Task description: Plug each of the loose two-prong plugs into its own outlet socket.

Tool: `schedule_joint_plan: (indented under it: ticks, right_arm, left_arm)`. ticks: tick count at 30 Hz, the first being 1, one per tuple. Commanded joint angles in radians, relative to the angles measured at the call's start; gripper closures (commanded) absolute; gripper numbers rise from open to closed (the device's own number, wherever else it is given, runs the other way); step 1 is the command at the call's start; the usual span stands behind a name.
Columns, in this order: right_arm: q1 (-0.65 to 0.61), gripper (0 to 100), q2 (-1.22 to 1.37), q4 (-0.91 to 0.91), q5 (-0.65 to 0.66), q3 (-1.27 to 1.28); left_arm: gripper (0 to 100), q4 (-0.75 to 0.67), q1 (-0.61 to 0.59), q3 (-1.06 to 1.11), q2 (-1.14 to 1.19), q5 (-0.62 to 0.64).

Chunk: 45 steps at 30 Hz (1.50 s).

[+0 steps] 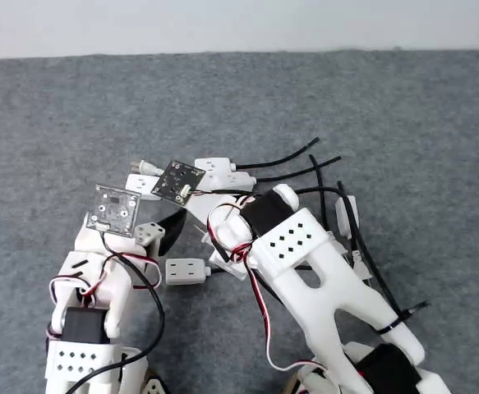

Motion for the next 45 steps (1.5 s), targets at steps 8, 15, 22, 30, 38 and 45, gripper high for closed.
schedule_joint_plan:
  ticks: [8,15,22,30,38,45]
  right_arm:
    - [0.120,98.9,0.150,-0.214,0.011,0.094]
    - [0.166,85.1,0.309,-0.300,0.015,0.092]
    - [0.165,81.6,0.346,-0.341,0.011,0.092]
    - [0.159,82.2,0.351,-0.398,0.009,0.092]
    - [0.084,82.2,0.395,-0.404,-0.049,0.057]
    - [0.074,82.2,0.507,-0.397,-0.054,-0.017]
  left_arm:
    - [65,0.025,0.017,-0.027,-0.002,-0.005]
    - [65,0.025,0.020,-0.025,-0.002,-0.005]
    - [65,0.025,0.023,-0.025,-0.002,-0.006]
    - [65,0.025,0.023,-0.025,-0.002,-0.006]
    - [65,0.023,0.021,-0.025,-0.002,-0.008]
    - [65,0.011,0.017,-0.024,0.003,-0.008]
